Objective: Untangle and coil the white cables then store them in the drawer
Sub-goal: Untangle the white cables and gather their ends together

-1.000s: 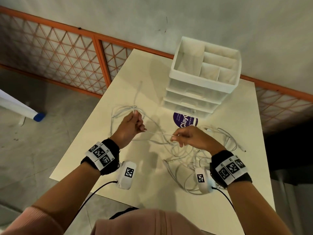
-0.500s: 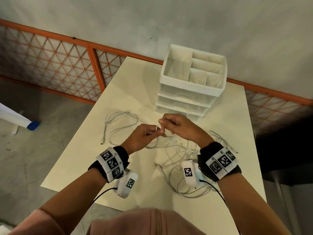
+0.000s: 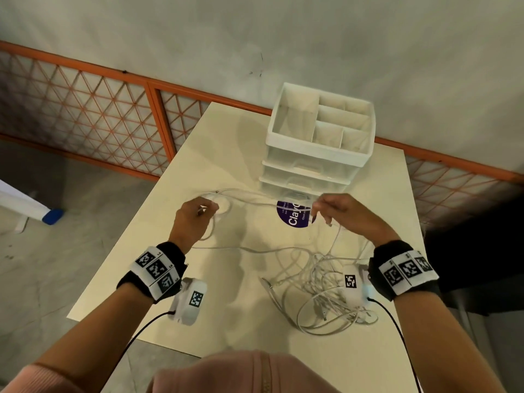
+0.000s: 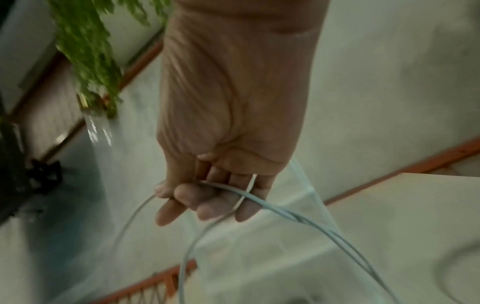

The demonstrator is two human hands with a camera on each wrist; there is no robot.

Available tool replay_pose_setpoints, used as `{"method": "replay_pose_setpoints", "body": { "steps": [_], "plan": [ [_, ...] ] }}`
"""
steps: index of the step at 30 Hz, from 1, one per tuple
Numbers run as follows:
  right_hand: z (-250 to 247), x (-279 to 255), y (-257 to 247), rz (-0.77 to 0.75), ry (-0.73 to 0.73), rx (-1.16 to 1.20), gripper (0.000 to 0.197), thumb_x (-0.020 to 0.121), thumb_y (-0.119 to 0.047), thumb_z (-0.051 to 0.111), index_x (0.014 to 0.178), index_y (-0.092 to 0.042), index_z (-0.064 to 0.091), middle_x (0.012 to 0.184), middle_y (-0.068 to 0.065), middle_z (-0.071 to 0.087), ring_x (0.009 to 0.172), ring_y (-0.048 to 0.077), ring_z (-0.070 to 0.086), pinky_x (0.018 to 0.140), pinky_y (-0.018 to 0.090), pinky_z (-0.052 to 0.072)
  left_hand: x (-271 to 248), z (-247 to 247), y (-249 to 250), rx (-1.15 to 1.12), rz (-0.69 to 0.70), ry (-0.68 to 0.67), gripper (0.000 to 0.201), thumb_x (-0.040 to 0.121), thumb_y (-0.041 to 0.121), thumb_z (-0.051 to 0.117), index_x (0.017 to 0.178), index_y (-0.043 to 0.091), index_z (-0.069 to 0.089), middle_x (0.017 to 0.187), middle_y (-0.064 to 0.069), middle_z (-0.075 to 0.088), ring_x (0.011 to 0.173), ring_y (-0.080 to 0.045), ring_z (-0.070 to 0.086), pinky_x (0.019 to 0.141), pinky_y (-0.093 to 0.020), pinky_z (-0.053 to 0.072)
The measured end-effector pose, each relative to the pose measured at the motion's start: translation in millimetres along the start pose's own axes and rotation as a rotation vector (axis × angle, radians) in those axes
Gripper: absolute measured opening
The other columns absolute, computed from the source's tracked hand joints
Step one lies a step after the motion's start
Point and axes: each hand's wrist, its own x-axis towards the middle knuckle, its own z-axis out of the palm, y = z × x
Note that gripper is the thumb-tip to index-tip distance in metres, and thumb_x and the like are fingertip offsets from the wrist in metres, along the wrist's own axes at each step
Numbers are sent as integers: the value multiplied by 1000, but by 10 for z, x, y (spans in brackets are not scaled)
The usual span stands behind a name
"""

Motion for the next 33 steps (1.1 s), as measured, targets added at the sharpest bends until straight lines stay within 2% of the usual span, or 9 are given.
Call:
{"method": "replay_pose_setpoints", "body": {
  "steps": [4,7,11,14,17,20,28,31,33],
  "plan": [
    [-239,-92,-683,-183,85,-26,18,92,-17,57,99,-9,72,55,-25,61,50,-7,48,56,7,39,-125,-6,231,-230,72,6,24,90,33,58,111,25,53,58,-6,37,50,-6,36,58,-16,37],
    [-468,-104,-1168,-285,202,-63,16,88,-26,64,97,-19,74,67,-21,70,51,-1,48,55,10,40,-157,-90,584,-344,146,8,35,98,46,29,120,30,51,94,-30,47,66,-16,47,73,-36,43],
    [-586,-109,-1514,-316,170,-189,20,83,-39,66,93,-25,77,68,11,68,49,7,45,54,14,34,-193,-171,899,-394,355,-48,38,99,47,21,117,38,54,83,4,50,69,4,43,74,-24,35],
    [-459,-107,-1658,-337,99,-252,19,84,-37,66,92,-24,77,46,-4,54,43,4,45,48,9,31,-210,-145,1072,-296,507,-142,35,90,52,39,120,39,53,88,-9,44,76,-7,41,76,-23,37],
    [-326,-80,-1670,-363,102,-274,21,87,-37,63,89,-21,76,46,-4,48,42,2,46,48,9,31,-199,-24,1192,-206,599,-173,29,92,42,43,99,24,65,74,6,30,72,-2,36,70,-12,31],
    [-236,-48,-1483,-319,81,-128,25,90,-32,61,83,-11,72,47,-6,47,43,1,44,49,5,33,-180,24,1187,-193,600,-109,29,99,26,38,75,19,54,73,5,33,71,0,39,70,-10,31],
    [246,-13,189,86,-230,-78,26,97,-18,48,75,-14,61,70,0,62,63,6,59,73,22,45,99,-350,996,-441,430,303,31,100,34,29,78,21,45,70,4,39,64,-15,37,59,-29,33],
    [223,-150,488,102,-56,-71,29,98,-17,46,73,-13,60,65,0,63,55,-4,58,71,23,44,205,-429,822,-212,440,344,36,99,37,36,71,17,47,70,-3,45,74,-23,41,67,-28,31],
    [72,-162,424,24,143,-47,29,98,-16,46,72,-20,59,65,3,63,54,-1,59,71,27,47,165,-307,671,-32,386,282,37,99,33,38,69,15,50,72,-13,48,72,-14,40,60,-25,26]
  ]
}}
